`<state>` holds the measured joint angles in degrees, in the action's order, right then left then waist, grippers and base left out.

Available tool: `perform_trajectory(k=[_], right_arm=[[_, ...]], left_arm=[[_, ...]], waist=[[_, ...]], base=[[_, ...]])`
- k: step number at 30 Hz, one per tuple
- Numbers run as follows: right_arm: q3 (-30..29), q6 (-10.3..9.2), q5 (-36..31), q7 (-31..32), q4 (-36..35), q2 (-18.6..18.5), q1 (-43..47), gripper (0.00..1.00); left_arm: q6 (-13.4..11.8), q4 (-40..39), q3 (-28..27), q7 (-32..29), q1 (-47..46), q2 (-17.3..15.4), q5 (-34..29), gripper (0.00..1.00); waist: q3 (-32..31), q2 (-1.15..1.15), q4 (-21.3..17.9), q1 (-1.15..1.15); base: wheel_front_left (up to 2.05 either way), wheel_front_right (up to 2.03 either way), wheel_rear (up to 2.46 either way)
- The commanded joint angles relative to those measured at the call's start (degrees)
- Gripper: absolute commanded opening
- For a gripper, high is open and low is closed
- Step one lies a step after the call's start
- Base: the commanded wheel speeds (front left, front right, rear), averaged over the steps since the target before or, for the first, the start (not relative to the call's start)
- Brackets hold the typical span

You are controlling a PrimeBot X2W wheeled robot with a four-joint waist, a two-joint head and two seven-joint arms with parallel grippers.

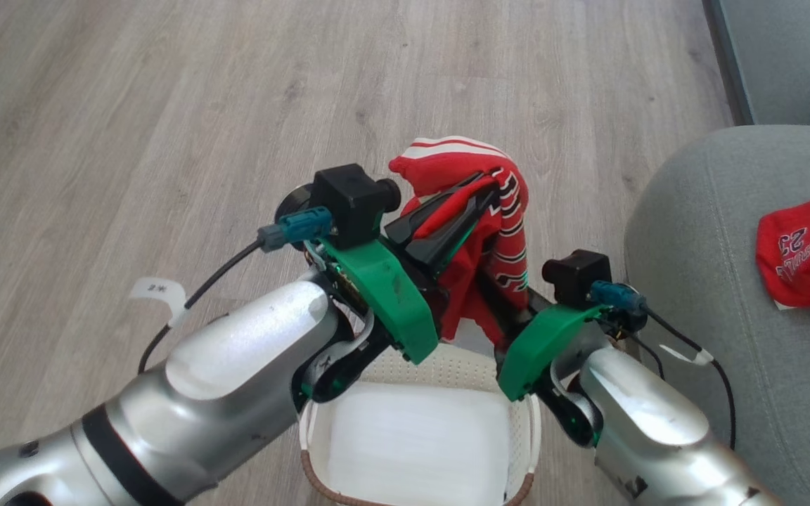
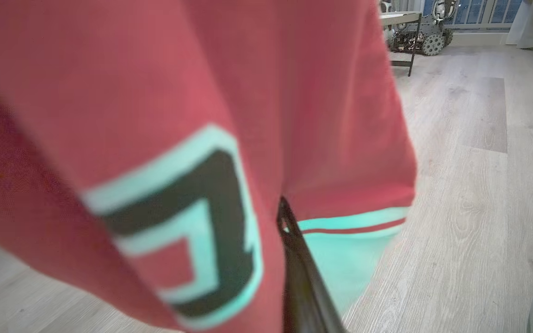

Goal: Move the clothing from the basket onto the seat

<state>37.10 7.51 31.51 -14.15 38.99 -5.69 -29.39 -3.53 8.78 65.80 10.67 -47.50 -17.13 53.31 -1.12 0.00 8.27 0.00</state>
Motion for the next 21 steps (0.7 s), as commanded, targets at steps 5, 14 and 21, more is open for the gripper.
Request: perform_trajectory(k=[5,14,21], right_arm=[[-1.9,-0.02,0.56,-0.82,-4.16,0.77,-2.58,0.0],[-13.52,-0.02,-0.41,-0.84,-12.62,1.08,2.2,0.0],[-21.26,-0.02,-0.13,-0.85,-20.1,2.02,6.32,0.0]], left_arm=[[-0.47,-1.67,-2.98,0.85,-1.78,-1.16,0.64,0.0],[-1.12,-1.64,-3.8,2.12,0.65,-2.88,0.93,0.0],[-1.52,-2.54,-3.74,2.97,3.91,-3.88,1.0,1.0]], waist=[[0.23,0.0,-0.76,0.0],[0.64,0.0,-1.97,0.0],[0.78,0.0,-3.53,0.0]], base=[[0.0,0.0,0.0],[0.0,0.0,0.0],[0.0,0.0,0.0]])
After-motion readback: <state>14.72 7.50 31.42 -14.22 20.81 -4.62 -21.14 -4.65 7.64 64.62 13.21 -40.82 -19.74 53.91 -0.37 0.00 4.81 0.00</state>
